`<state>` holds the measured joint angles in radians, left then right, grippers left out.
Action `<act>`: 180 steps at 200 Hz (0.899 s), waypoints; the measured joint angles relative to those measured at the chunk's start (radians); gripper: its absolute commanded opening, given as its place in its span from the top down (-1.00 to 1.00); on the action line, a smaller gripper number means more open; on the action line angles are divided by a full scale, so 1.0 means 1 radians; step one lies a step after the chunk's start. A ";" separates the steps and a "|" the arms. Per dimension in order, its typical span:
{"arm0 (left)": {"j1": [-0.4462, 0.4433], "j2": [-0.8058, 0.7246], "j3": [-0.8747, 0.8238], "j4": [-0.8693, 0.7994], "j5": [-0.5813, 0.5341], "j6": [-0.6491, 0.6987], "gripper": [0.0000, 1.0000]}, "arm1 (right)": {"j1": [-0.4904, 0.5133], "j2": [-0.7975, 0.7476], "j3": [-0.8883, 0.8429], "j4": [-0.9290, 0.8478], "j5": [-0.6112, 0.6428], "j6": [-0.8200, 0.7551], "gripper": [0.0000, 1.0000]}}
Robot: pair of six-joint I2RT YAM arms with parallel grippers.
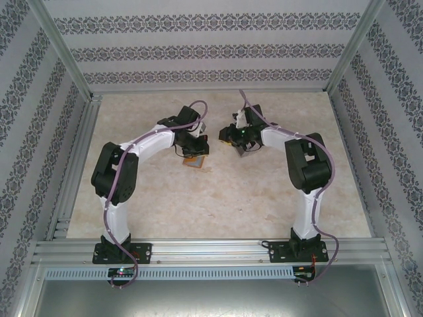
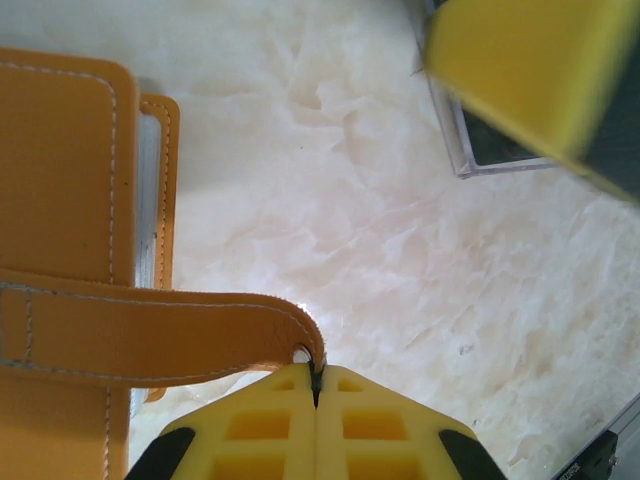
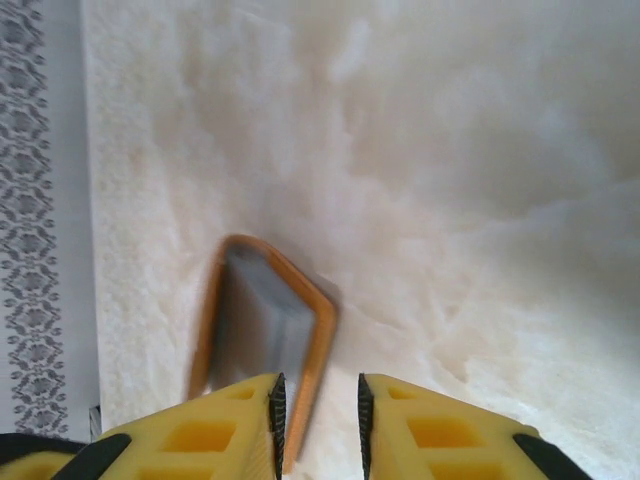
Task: Put the credit cards into the card holder
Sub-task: Close the card holder at the center of the table.
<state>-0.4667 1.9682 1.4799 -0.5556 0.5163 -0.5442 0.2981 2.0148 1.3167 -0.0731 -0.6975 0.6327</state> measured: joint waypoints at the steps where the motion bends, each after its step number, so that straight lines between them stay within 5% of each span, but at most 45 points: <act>1: 0.000 0.001 0.000 0.000 0.000 0.000 0.80 | 0.000 -0.002 0.000 0.000 0.000 0.000 0.41; 60: -0.012 0.028 0.031 -0.009 0.006 -0.008 0.04 | 0.001 -0.022 0.002 0.010 -0.015 0.000 0.41; 115: -0.012 -0.035 0.102 -0.077 -0.032 0.018 -0.07 | 0.001 -0.008 0.017 -0.033 -0.018 -0.030 0.40; 180: 0.044 -0.192 0.101 -0.106 -0.129 0.035 0.10 | 0.054 0.043 0.077 -0.153 -0.045 -0.108 0.34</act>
<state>-0.4229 1.7760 1.5810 -0.6621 0.3874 -0.5091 0.3523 2.0579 1.3941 -0.2264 -0.7429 0.5251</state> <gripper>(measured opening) 0.487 0.318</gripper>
